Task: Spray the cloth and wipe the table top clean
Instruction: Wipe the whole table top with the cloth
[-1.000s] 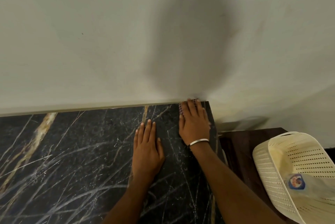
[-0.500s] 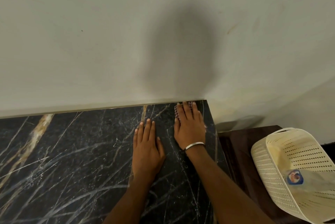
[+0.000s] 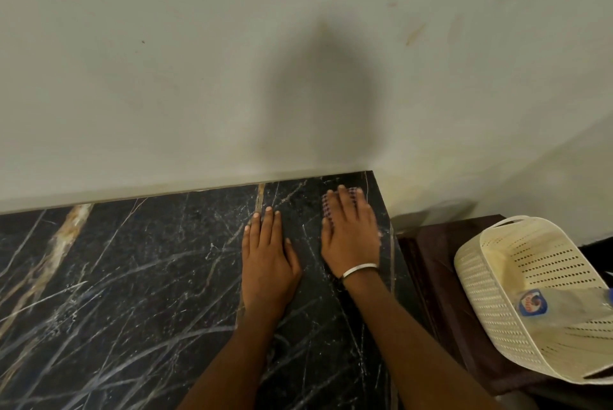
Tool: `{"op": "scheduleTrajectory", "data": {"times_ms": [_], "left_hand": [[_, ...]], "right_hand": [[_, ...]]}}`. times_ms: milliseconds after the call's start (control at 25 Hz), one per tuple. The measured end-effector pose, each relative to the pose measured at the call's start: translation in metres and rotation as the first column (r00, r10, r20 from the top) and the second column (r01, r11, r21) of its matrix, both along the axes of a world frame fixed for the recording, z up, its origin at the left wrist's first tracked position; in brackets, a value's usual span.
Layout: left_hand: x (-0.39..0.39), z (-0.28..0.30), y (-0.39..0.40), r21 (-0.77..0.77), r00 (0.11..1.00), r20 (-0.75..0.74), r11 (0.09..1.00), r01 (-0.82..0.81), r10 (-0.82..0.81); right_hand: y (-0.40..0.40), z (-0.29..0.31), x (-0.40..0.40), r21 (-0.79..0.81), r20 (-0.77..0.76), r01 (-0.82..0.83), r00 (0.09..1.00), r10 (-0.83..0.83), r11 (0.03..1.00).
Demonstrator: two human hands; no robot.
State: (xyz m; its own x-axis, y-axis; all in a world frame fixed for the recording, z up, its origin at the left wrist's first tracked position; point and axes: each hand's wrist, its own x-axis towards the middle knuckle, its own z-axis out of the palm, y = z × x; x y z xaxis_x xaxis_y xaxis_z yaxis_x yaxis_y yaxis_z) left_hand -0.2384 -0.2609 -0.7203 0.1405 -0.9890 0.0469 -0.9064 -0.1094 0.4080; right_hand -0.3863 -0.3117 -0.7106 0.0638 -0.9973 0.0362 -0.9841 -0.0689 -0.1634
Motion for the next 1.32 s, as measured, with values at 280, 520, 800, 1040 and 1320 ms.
{"op": "scheduleTrajectory", "data": {"times_ms": [280,520,800,1040,1320], "left_hand": [[0.001,0.001,0.0,-0.002,1.0,-0.002,1.0,0.007,-0.007],[0.0,-0.001,0.0,-0.022,1.0,0.015,1.0,0.007,-0.007],[0.001,-0.001,0.001,-0.047,1.0,-0.021,0.999,0.016,-0.017],[-0.001,0.0,0.001,-0.054,1.0,0.002,0.998,0.009,-0.008],[0.001,0.004,0.002,-0.055,1.0,-0.004,0.998,0.008,-0.008]], "right_hand": [[0.002,0.0,-0.048,-0.017,-0.051,0.064,0.997,-0.065,0.998],[0.019,0.0,-0.007,-0.001,-0.024,0.057,0.998,-0.057,0.998],[0.02,-0.001,-0.036,-0.019,-0.048,0.044,0.998,-0.045,0.999],[0.027,-0.001,-0.024,-0.006,-0.043,0.133,0.99,-0.133,0.991],[0.036,-0.001,-0.036,0.004,-0.045,-0.007,0.999,0.007,1.0]]}}
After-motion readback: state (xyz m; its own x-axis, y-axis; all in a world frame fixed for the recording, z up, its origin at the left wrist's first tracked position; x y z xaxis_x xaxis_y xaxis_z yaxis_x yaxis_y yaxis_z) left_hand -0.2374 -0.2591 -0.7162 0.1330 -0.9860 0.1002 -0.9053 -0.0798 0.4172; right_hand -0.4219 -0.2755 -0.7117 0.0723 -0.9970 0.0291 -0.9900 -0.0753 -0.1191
